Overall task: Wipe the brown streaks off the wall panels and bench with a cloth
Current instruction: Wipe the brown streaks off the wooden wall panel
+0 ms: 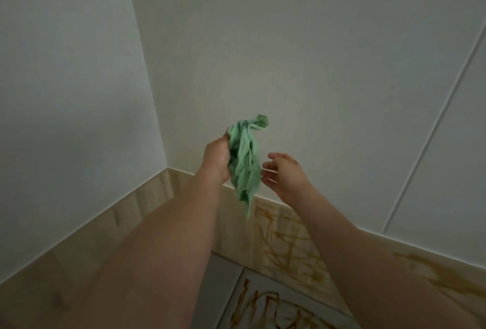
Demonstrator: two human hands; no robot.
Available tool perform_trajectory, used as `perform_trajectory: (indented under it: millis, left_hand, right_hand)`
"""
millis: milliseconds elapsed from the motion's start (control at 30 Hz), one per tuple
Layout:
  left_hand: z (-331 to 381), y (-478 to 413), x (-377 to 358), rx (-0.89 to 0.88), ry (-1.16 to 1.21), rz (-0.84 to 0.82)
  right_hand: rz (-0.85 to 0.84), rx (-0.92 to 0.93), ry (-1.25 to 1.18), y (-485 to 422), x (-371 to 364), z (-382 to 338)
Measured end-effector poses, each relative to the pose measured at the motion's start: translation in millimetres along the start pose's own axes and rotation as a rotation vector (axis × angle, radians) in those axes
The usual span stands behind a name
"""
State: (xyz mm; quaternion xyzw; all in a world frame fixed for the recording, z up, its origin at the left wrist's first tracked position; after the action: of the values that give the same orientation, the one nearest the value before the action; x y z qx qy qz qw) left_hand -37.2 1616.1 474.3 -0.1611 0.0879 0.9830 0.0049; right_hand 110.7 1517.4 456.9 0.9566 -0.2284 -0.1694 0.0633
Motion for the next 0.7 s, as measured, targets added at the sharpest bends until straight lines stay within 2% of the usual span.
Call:
perform_trajectory:
  millis: [67,100,200,300,400,433,500,633,700]
  left_hand:
    - [4,-11,-1,-0.002,-0.068,0.058]
    - [7,-14,-5,0.01,-0.099,0.037]
    - [18,-17,-22,0.085,-0.172,-0.128]
    - [33,-10,-27,0.184,-0.225,-0.459]
    - [48,-4,-14,0.089,-0.467,-0.929]
    - [52,-5,-10,0.063,-0.534,-0.981]
    - [59,-12,0,0.021,-0.596,-0.922]
    - [69,-7,0,-0.137,-0.675,-0.84]
    - [74,-1,0,-0.195,-0.699,-0.781]
  right_hand:
    - [-0.015,-0.013,-0.036,-2,-2,-3]
    - [-0.035,-0.004,-0.039,-1,-6,-6]
    - [-0.07,0.1,0.217,2,-23,-14]
    - [-0.019,0.225,0.389,0,-36,-17]
    - [0.046,0.247,0.257,-4,-35,-22]
    - [0.079,0.269,0.264,-4,-31,-25]
    - [0.093,0.351,0.364,-2,-29,-28]
    - [-0.117,0.451,0.463,8,-46,-31]
    - [-0.075,0.515,0.491,12,-47,-36]
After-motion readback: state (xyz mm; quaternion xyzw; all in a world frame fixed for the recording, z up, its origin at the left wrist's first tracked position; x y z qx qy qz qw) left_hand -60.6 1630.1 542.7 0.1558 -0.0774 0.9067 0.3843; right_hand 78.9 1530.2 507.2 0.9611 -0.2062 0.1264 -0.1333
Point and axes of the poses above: each hand's wrist, its own y-axis away from the middle knuckle, its own x-axis out of the back of the hand, z = x × y, the point moved 5 cm from there along -y, towards the middle knuckle, and after that the axes turned 5 degrees about z, right-handed, at the moved point
